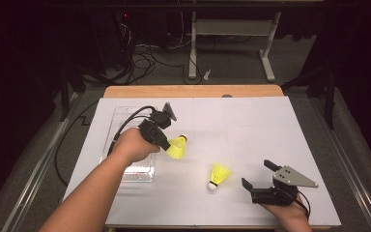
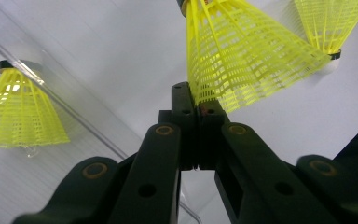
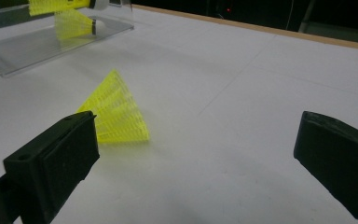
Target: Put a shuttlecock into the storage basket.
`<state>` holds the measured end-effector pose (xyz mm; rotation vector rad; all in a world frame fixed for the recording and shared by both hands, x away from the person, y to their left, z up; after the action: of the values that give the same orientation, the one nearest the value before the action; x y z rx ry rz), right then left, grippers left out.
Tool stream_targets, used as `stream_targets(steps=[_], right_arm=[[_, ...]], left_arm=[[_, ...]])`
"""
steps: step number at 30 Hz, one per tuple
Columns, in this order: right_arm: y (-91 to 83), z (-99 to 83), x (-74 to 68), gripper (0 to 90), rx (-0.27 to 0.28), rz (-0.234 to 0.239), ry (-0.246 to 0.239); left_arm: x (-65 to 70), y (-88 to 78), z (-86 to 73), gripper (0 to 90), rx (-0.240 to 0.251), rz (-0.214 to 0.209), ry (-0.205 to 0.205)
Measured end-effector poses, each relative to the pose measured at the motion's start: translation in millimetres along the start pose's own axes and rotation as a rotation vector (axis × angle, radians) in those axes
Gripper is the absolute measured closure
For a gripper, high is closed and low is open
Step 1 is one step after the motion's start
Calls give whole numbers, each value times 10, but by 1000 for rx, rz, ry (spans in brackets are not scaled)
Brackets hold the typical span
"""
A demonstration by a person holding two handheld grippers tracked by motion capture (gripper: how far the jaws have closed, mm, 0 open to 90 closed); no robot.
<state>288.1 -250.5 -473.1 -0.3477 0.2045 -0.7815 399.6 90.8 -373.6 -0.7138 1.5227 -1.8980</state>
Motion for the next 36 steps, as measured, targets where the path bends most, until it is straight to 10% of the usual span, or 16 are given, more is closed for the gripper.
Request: stream_targets(steps=[21, 36], right_arm=[[31, 36, -62, 1, -68, 33, -6], [30, 14, -43, 3, -55, 41, 4]], left_arm=[[-335, -395, -180, 891, 56, 26, -75], [-708, -390, -494, 891, 34, 51, -165]])
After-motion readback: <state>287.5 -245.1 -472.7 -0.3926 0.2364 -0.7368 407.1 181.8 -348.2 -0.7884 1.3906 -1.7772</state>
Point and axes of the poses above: each handheld gripper's, and its own axes: y roughly forward along the jaws, z roughly out of its top, x roughly to its right, the point moved 3 cm from there along y, roughly forward along the jaws, and after that the axes turned 8 degrees about z, right-handed, at the moved point
